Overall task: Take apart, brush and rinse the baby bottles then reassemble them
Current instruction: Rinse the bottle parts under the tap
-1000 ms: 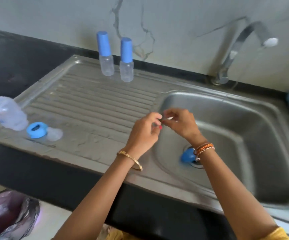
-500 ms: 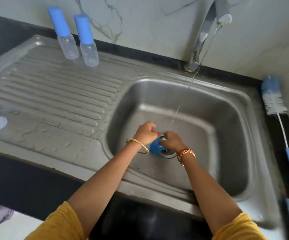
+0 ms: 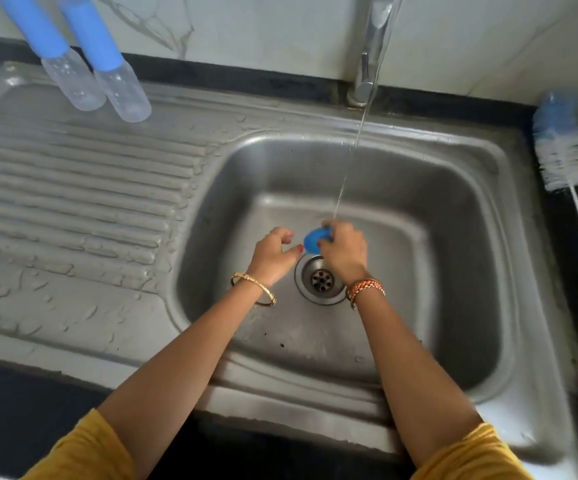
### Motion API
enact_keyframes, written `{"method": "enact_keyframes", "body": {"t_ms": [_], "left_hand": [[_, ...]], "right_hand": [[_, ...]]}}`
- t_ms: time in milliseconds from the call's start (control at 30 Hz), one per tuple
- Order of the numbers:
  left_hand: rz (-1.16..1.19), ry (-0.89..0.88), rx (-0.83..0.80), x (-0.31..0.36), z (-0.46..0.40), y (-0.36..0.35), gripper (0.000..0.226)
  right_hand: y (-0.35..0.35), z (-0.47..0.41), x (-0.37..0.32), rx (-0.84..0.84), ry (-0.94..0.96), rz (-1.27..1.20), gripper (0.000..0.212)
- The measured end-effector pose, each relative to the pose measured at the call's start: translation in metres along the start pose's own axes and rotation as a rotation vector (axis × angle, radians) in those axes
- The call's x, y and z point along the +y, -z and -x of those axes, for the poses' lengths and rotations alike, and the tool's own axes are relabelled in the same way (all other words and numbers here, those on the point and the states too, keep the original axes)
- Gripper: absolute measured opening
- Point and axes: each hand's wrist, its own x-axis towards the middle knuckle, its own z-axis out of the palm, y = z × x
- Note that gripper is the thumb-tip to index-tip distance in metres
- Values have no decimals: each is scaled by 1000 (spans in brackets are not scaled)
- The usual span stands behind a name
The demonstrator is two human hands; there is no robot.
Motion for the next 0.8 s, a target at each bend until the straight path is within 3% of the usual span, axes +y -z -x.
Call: {"method": "enact_keyframes", "body": {"t_ms": [200,300,433,500,600,667,733,800], "left_hand": [[573,2,-33,46,-16,-22,40],[826,-90,-92,65,-21,-31,34],[892,-201,-75,81,-38,-33,24],[939,-152,-40,92,-50,-33,24],[1097,62,-58,111,-66,-31,38],[1119,145,-129,121,-70,-24,45],[1043,85,-204,124,-69,-20,48],[903,-140,-187,119,-68,-22,40]], "right_hand": [[50,-6,-15,312,236,-86,51],[62,-8,-20,320,291,-219,51],[68,-16,-27,323,231,-555,26],[70,-23,-28,281,214,-641,21],[73,-32,-29,353,349,-436,10],[76,-38,-29,534,504,-62,29],[81,-42,-29,645,557,113,37],[86,-41,-32,546,398,-61,40]]}}
